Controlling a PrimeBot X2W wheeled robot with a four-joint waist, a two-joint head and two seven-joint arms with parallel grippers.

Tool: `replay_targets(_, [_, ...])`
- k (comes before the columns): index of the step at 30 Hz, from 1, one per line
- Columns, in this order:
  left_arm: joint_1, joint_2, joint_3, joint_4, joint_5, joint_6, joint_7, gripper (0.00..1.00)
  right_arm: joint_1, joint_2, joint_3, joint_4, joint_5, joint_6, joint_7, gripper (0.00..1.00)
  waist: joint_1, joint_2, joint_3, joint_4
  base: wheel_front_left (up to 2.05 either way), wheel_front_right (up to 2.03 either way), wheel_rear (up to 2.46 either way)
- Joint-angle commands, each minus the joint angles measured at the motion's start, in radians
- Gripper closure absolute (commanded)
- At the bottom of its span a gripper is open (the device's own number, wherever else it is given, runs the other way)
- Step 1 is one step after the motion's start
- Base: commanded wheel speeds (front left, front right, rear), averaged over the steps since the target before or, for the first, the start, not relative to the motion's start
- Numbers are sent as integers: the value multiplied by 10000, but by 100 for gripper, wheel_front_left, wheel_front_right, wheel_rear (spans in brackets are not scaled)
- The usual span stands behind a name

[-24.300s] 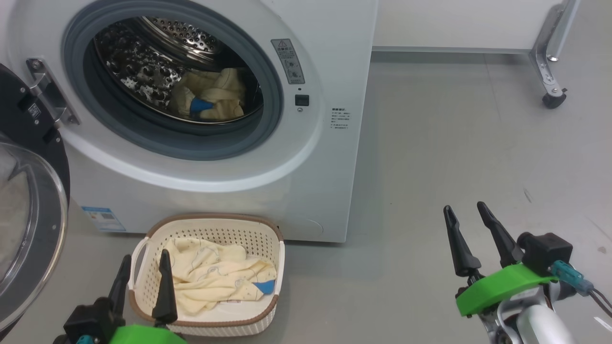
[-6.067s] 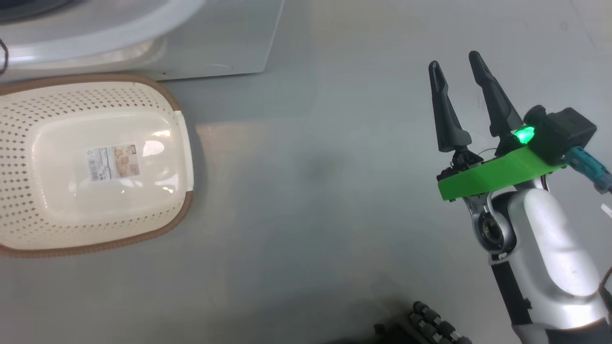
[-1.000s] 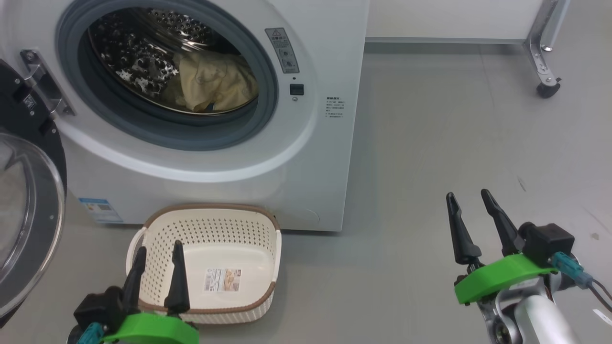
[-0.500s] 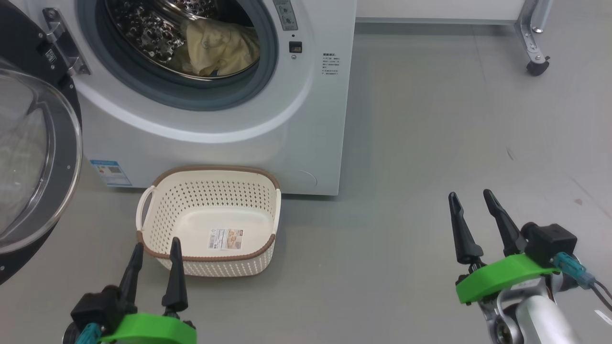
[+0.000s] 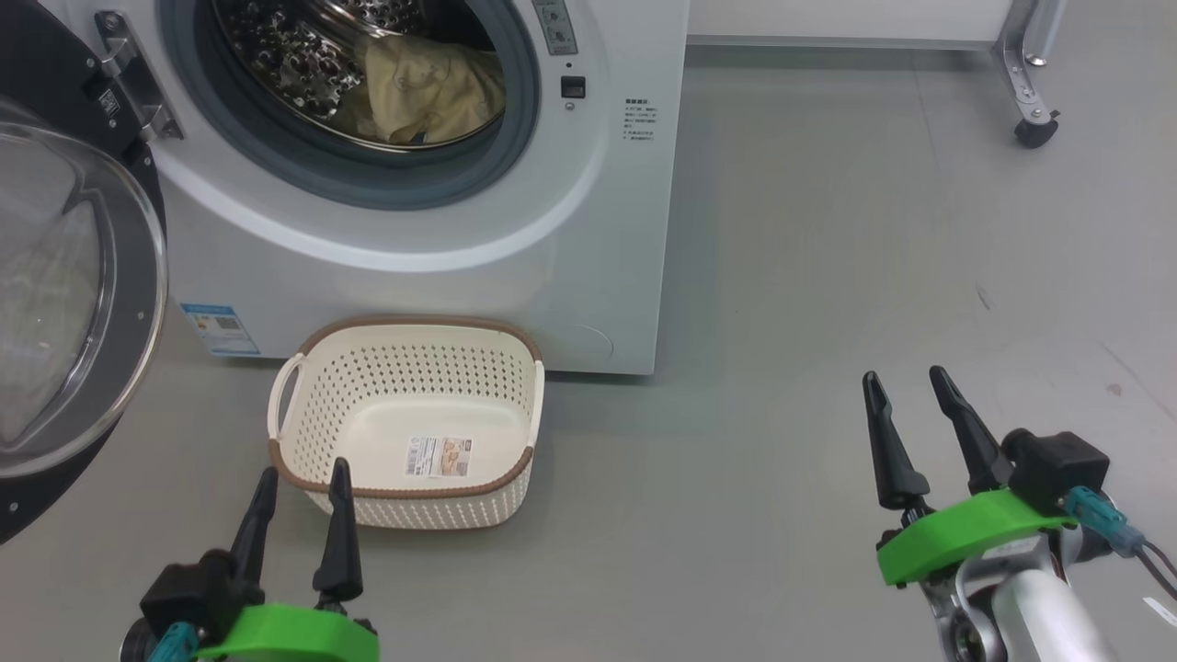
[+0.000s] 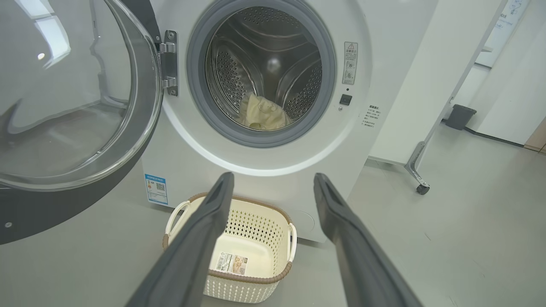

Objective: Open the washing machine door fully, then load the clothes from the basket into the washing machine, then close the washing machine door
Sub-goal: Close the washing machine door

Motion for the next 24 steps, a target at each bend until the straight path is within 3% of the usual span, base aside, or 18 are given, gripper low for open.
replay_targets(1, [-361,124,323,-288,83,-34,-67,0,-448,-16,182,-293,39,35,-67,0,0,0,-10,20,0,0,0])
replay_targets(24, [-299,88,232,-201,61,-34,-67,0,-405,-16,214,-268,32,35,-67,0,0,0,-81,91,0,0,0])
